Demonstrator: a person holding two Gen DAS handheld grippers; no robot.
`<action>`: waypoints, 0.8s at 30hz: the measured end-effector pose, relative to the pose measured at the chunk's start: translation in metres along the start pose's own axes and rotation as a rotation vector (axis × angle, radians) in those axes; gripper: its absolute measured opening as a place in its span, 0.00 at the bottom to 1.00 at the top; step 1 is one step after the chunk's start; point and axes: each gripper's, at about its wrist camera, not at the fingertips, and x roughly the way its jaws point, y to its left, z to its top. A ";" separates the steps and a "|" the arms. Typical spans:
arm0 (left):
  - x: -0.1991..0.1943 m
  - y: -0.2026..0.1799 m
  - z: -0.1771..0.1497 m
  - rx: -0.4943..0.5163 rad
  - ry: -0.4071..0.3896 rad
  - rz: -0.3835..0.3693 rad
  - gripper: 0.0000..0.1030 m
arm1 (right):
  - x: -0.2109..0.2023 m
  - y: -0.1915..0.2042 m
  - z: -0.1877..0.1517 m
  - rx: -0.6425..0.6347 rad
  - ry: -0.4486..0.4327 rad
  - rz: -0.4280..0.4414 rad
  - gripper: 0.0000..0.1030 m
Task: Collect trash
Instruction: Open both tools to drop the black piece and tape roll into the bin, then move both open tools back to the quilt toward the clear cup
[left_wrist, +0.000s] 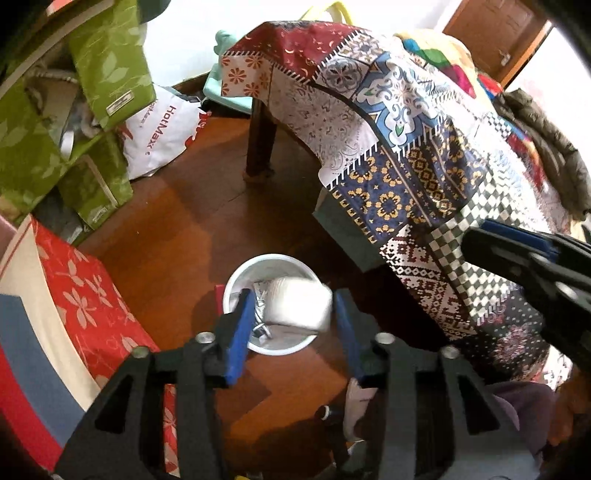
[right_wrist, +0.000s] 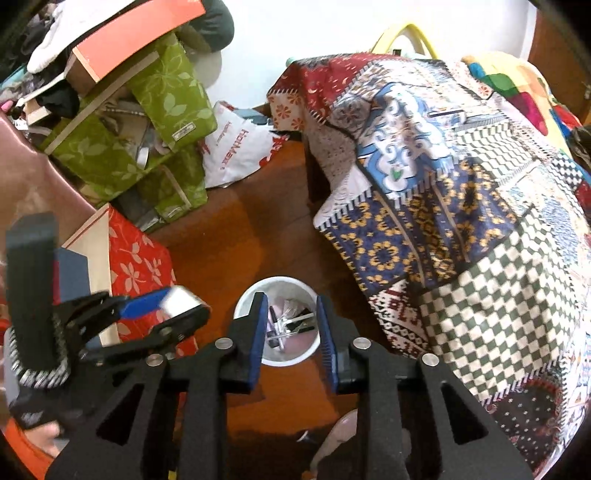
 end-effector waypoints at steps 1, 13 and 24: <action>0.001 -0.002 0.002 0.003 0.001 0.006 0.49 | -0.005 -0.003 -0.002 -0.001 -0.011 -0.008 0.31; -0.047 -0.028 0.001 0.056 -0.081 0.023 0.49 | -0.075 -0.020 -0.014 0.042 -0.174 -0.001 0.49; -0.156 -0.080 -0.010 0.134 -0.298 0.003 0.49 | -0.169 -0.032 -0.047 0.015 -0.357 -0.066 0.49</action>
